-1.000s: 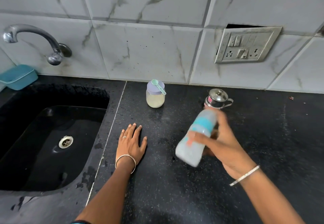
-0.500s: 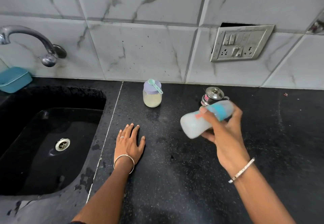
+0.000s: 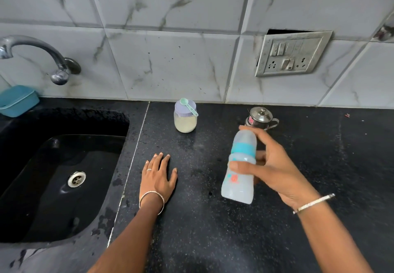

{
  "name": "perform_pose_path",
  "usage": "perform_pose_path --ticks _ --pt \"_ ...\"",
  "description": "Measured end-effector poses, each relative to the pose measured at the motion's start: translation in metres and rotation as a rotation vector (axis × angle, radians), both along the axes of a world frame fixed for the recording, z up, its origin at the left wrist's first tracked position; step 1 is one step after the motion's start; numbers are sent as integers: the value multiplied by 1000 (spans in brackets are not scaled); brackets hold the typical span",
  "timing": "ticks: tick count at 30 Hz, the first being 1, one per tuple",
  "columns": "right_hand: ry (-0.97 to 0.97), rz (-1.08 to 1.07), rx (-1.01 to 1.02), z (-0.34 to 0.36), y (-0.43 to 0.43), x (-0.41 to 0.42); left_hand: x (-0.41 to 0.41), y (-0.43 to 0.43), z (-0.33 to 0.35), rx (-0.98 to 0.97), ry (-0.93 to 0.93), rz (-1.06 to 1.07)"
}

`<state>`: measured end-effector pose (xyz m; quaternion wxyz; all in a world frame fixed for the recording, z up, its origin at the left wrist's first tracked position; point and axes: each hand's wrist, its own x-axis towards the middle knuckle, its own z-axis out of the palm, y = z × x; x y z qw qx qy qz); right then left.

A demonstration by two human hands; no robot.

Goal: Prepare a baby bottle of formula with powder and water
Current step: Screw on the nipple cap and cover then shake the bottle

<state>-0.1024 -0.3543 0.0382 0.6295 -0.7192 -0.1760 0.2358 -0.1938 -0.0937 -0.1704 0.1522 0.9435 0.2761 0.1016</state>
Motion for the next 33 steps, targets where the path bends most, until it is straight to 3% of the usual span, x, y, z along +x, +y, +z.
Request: perform_pose_path --ticks 4,5,8,9,13,14,17,22,26,30,31,33 --pt "86 -337 361 -11 7 -3 1 0 -1 8 -1 1" --pt "49 -331 340 -19 8 -3 1 0 0 6 -3 0" --pt "-25 4 22 -17 6 -7 1 0 -1 -2 -11 8" --pt "-15 29 -12 -17 4 -7 0 0 0 -3 -10 8" --pt "120 -313 292 -19 13 -11 0 -1 0 1 -1 5" --pt "127 -311 277 -20 13 -13 0 0 0 1 -1 4" --pt "153 -36 34 -14 7 -13 0 0 0 -3 0 5" --pt "148 -305 260 -19 10 -9 0 0 -2 2 4 1" --pt "129 -7 -38 -16 1 -6 0 0 -3 -5 -15 3" --pt "194 -378 237 -26 3 2 0 -1 -1 -5 -22 5" --pt "192 -380 245 -28 4 1 -1 0 -1 -5 -20 5" --pt "148 -188 95 -26 1 1 -1 0 -1 -7 -17 7"
